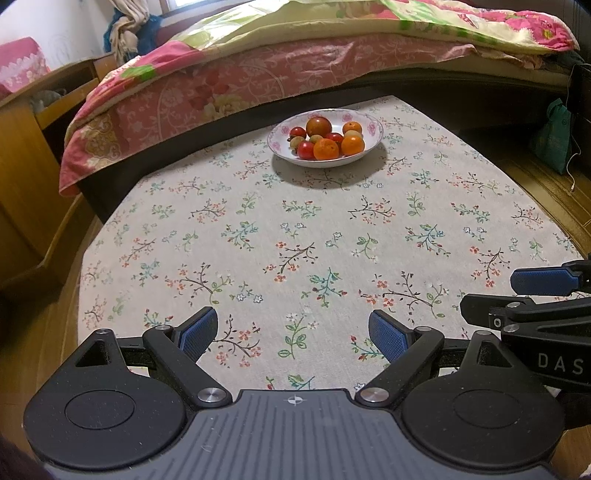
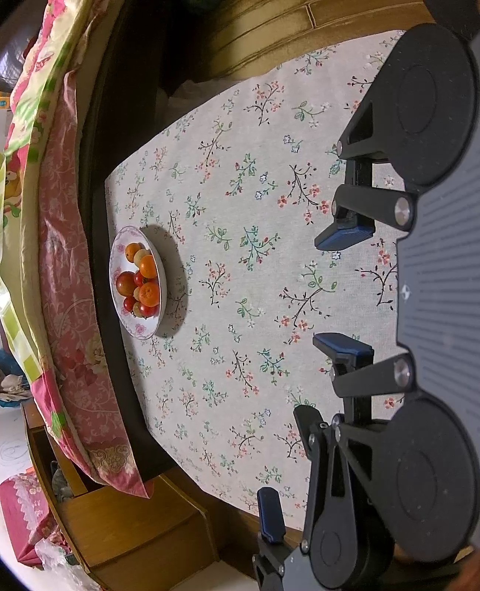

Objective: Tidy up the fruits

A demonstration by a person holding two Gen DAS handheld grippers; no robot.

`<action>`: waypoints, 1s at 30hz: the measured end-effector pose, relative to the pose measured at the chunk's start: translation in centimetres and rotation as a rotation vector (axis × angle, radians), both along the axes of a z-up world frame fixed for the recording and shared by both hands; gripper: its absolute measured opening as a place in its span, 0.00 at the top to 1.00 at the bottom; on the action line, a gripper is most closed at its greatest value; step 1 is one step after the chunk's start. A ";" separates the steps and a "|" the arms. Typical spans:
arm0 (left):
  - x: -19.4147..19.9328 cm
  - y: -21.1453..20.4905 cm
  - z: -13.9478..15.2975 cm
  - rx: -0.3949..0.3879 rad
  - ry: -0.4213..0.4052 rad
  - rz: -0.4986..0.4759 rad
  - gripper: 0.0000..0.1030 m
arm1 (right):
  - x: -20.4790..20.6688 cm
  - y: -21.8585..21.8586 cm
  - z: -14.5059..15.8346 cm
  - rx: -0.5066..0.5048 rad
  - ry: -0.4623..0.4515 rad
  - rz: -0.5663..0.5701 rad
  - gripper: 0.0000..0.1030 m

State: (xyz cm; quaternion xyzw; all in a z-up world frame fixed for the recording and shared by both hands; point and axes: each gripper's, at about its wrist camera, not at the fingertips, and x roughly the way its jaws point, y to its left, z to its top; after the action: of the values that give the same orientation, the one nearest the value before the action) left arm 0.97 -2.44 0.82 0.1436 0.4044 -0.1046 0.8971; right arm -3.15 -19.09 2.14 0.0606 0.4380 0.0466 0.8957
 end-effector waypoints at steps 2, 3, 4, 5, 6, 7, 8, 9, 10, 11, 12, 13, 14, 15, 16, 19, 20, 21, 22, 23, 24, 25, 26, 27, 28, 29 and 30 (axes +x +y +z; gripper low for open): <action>0.0 0.0 0.0 0.000 0.000 0.000 0.10 | 0.0 0.0 0.0 0.000 0.000 0.000 0.53; 0.0 0.0 0.0 0.000 0.000 0.000 0.10 | 0.0 0.0 0.0 0.000 0.000 0.000 0.53; 0.0 0.0 0.0 0.001 0.000 0.000 0.10 | 0.0 0.0 0.0 -0.001 0.000 0.000 0.53; 0.0 0.0 0.0 0.002 0.000 0.000 0.10 | 0.0 0.0 0.0 0.000 0.000 0.000 0.53; 0.0 0.0 0.0 0.001 0.000 0.000 0.10 | 0.0 0.0 0.0 0.000 0.001 0.000 0.53; 0.0 0.0 0.0 0.001 0.000 0.000 0.10 | 0.0 0.1 0.0 0.000 0.001 0.000 0.53; 0.0 0.0 0.0 0.001 0.001 0.000 0.10 | 0.0 0.1 0.0 0.000 0.001 0.000 0.53; 0.0 0.0 0.0 0.001 0.001 0.000 0.10 | 0.0 0.0 -0.1 0.000 0.001 0.000 0.53; 0.0 0.0 0.0 0.002 0.000 0.000 0.10 | 0.0 0.0 -0.1 0.000 0.001 0.000 0.53; 0.0 0.0 0.0 0.002 0.000 0.000 0.10 | 0.0 0.0 -0.1 0.000 0.001 0.000 0.53; 0.0 0.0 0.0 0.003 0.001 -0.001 0.10 | 0.0 0.0 -0.1 0.000 0.001 0.000 0.53; 0.0 0.1 -0.1 0.003 0.001 -0.001 0.10 | 0.0 0.0 -0.1 0.000 0.002 0.000 0.53; 0.0 0.0 0.0 0.003 0.001 -0.001 0.10 | 0.0 0.0 -0.1 0.000 0.002 0.000 0.53; 0.0 0.0 0.0 0.003 0.000 -0.001 0.10 | 0.0 0.0 -0.1 0.000 0.001 0.000 0.53; 0.0 0.0 0.0 0.003 0.000 -0.001 0.10 | 0.0 0.0 -0.1 0.000 0.002 0.000 0.53; 0.0 0.0 0.0 0.004 0.000 -0.002 0.10 | 0.0 0.0 -0.1 0.000 0.001 0.000 0.53; 0.0 0.0 0.0 0.005 0.000 -0.002 0.10 | 0.0 0.0 -0.1 0.000 0.002 0.000 0.53; 0.0 0.1 -0.1 0.005 0.000 -0.003 0.10 | 0.0 0.0 -0.1 0.000 0.002 0.000 0.53; 0.0 0.1 -0.1 0.006 -0.001 -0.002 0.10 | 0.0 0.0 -0.1 0.000 0.001 0.000 0.53; 0.0 0.1 -0.1 0.006 -0.001 -0.003 0.10 | 0.0 0.0 -0.1 0.000 0.001 0.000 0.53; 0.0 0.1 -0.1 0.007 -0.002 -0.003 0.10 | 0.0 0.0 -0.2 0.000 0.002 0.000 0.53; 0.0 0.1 -0.1 0.007 -0.002 -0.003 0.10 | 0.0 0.0 -0.1 0.000 0.002 0.000 0.53; 0.0 0.1 -0.1 0.007 -0.002 -0.003 0.10 | 0.0 0.0 -0.2 0.000 0.002 0.000 0.53; 0.0 0.1 -0.1 0.007 -0.002 -0.003 0.10 | 0.0 0.0 -0.2 0.000 0.001 0.000 0.53; 0.0 0.1 -0.1 0.007 -0.002 -0.003 0.10 | 0.0 0.0 -0.2 0.000 0.002 0.000 0.53; 0.0 0.1 -0.1 0.007 -0.002 -0.003 0.10 | 0.0 0.0 -0.2 0.000 0.002 0.000 0.53; -0.1 0.1 -0.1 0.008 -0.002 -0.003 0.10 | 0.0 0.0 -0.2 0.000 0.002 0.000 0.53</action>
State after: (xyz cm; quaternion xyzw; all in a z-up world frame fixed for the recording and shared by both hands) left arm 0.92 -2.34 0.74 0.1478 0.4037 -0.1045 0.8968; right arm -3.13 -19.08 1.97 0.0607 0.4387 0.0466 0.8954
